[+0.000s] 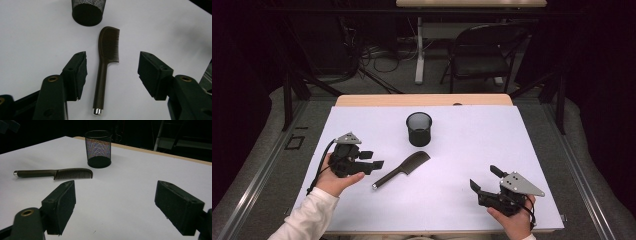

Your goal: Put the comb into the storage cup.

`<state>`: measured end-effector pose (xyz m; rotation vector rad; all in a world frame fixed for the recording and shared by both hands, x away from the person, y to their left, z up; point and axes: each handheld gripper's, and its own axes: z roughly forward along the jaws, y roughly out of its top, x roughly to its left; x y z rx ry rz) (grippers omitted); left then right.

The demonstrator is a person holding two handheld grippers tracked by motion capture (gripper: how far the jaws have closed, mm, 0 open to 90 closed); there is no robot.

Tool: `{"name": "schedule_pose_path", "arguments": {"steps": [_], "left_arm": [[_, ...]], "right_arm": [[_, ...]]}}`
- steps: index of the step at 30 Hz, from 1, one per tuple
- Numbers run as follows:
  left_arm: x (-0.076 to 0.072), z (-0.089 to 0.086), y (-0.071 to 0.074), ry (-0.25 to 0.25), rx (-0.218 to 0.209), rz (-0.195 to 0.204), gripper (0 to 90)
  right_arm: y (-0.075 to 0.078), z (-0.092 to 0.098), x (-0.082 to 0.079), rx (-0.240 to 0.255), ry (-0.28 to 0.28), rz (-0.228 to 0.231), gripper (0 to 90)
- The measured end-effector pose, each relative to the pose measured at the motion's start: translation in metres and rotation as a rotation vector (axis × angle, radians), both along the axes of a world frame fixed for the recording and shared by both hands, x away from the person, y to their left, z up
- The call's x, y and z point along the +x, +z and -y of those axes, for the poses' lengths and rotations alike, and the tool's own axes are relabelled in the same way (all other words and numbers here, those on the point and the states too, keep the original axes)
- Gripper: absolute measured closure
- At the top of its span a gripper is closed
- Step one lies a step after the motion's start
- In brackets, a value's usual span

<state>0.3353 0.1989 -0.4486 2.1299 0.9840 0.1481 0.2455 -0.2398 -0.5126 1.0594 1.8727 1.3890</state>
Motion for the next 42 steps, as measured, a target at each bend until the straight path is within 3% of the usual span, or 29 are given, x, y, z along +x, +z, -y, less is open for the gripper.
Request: {"name": "schedule_pose_path", "arguments": {"steps": [13,29,35,38,42], "left_arm": [[0.016,0.015,-0.017,-0.041,0.133,-0.064,26.4],[0.033,0.026,-0.037,-0.04,0.266,-0.136,3.4],[0.036,0.032,-0.044,-0.054,0.325,-0.151,0.5],[0.039,0.034,-0.048,-0.063,0.339,-0.182,0.5],[0.041,0.037,-0.053,-0.066,0.36,-0.191,0.5]], "right_arm": [[-0.001,0.0,0.001,-0.002,0.003,-0.01,17.2],[-0.002,0.0,0.001,0.003,-0.003,-0.01,17.2],[-0.002,-0.001,0.001,0.001,-0.001,-0.013,17.2],[-0.002,0.0,0.001,-0.001,-0.001,-0.011,17.2],[-0.002,-0.001,0.001,-0.002,0.001,-0.014,17.2]]}}
